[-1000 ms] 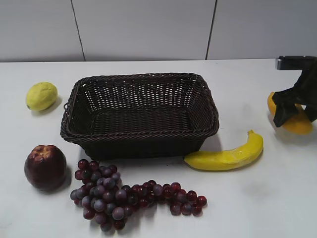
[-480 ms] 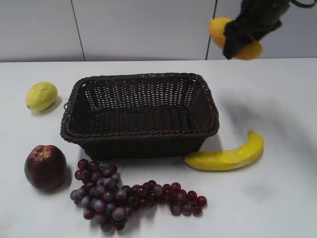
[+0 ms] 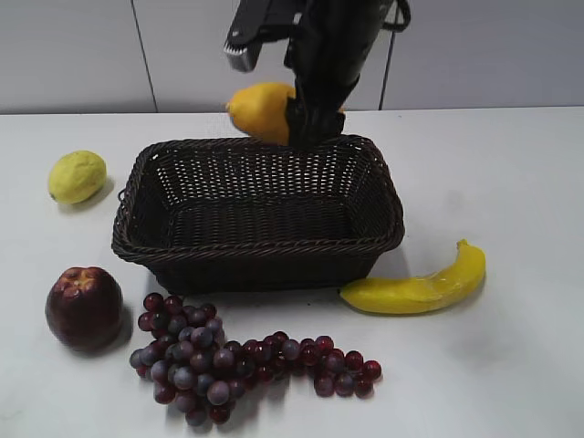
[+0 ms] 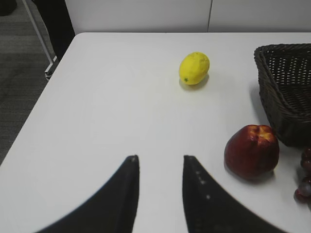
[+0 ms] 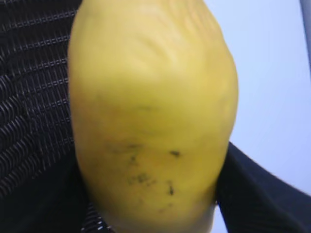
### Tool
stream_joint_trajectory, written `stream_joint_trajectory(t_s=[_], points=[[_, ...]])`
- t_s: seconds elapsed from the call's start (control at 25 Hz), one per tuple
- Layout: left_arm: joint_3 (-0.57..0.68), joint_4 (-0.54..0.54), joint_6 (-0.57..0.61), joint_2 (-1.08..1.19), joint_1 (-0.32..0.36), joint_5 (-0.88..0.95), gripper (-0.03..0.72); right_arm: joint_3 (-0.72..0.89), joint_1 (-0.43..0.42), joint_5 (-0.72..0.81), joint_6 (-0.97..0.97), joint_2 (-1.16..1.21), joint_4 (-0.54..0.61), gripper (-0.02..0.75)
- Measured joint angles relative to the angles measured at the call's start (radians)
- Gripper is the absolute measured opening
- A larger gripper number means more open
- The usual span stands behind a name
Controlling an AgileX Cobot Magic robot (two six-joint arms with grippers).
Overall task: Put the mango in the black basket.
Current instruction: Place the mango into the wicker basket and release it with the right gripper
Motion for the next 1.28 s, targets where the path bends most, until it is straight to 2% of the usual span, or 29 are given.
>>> stream_joint_trajectory(t_s=[0.2,0.32,0.48,0.76,0.92,1.12,1.28], points=[[0.0,0.0,0.0,0.0,0.0,0.0,0.24,0.0,0.009,0.002,-0.068,0.097,0.013,0.534],[0.0,0.0,0.0,0.0,0.0,0.0,0.24,0.0,0.013,0.031,-0.199,0.139,0.069,0.534],[0.0,0.0,0.0,0.0,0.0,0.0,0.24,0.0,0.02,-0.003,-0.264,0.165,0.133,0.534],[0.0,0.0,0.0,0.0,0.0,0.0,0.24,0.0,0.02,-0.007,-0.272,0.169,0.154,0.537],[0.0,0.0,0.0,0.0,0.0,0.0,0.24,0.0,0.02,0.0,-0.272,0.169,0.157,0.647],[0.0,0.0,0.0,0.0,0.0,0.0,0.24,0.0,0.02,0.024,-0.252,0.169,0.156,0.608],[0.0,0.0,0.0,0.0,0.0,0.0,0.24,0.0,0.019,0.039,-0.11,0.137,0.114,0.593]])
